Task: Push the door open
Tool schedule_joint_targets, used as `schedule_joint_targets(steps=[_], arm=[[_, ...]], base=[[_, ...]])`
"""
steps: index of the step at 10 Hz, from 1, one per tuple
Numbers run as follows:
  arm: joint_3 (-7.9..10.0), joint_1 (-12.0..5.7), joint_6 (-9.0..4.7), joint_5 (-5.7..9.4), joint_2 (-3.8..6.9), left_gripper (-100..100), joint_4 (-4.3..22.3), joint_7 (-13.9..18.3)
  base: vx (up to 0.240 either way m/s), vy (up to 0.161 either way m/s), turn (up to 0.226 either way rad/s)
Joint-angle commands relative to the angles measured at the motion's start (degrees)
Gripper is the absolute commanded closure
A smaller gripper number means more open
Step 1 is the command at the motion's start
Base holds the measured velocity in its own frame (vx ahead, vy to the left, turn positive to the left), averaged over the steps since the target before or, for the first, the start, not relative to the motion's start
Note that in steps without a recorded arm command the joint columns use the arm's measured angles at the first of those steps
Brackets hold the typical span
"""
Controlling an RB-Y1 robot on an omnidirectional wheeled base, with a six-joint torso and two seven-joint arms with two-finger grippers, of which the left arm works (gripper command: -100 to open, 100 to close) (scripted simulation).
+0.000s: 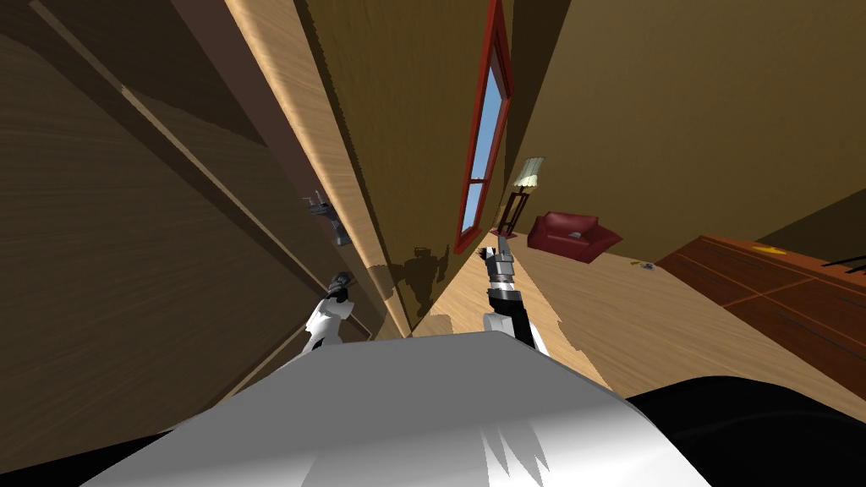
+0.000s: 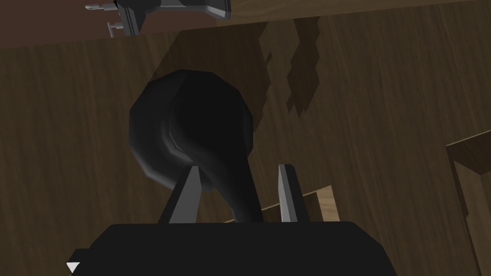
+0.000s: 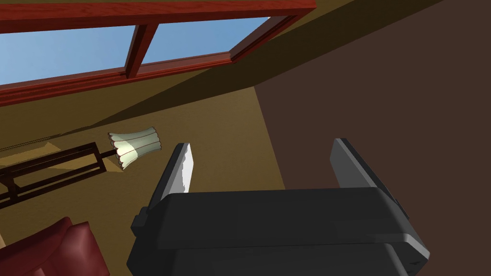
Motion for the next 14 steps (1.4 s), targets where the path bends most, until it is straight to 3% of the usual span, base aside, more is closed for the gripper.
schedule_joint_targets(steps=[1, 4, 5, 7, 9, 14], arm=[[-2.44, 1.36, 1.37, 2.22, -0.66, 100, -0.47, -0.34], [-2.44, 1.36, 1.37, 2.22, -0.66, 100, -0.47, -0.34], [-0.89, 0.74, -0.11, -1.22, -0.28, 100, -1.01, -1.31], [-0.87, 0.91, -1.20, -3.37, -0.08, 100, -0.73, -2.53], [-0.83, 1.19, -3.01, -6.96, 0.25, 100, -0.26, -4.55], [-0.83, 1.19, -3.01, -6.96, 0.25, 100, -0.26, -4.55]], base=[[0.007, -0.011, 0.032], [-0.002, 0.003, -0.007], [-0.021, 0.026, -0.036], [-0.005, 0.031, -0.030], [-0.003, 0.019, -0.037], [-0.002, 0.002, -0.007]])
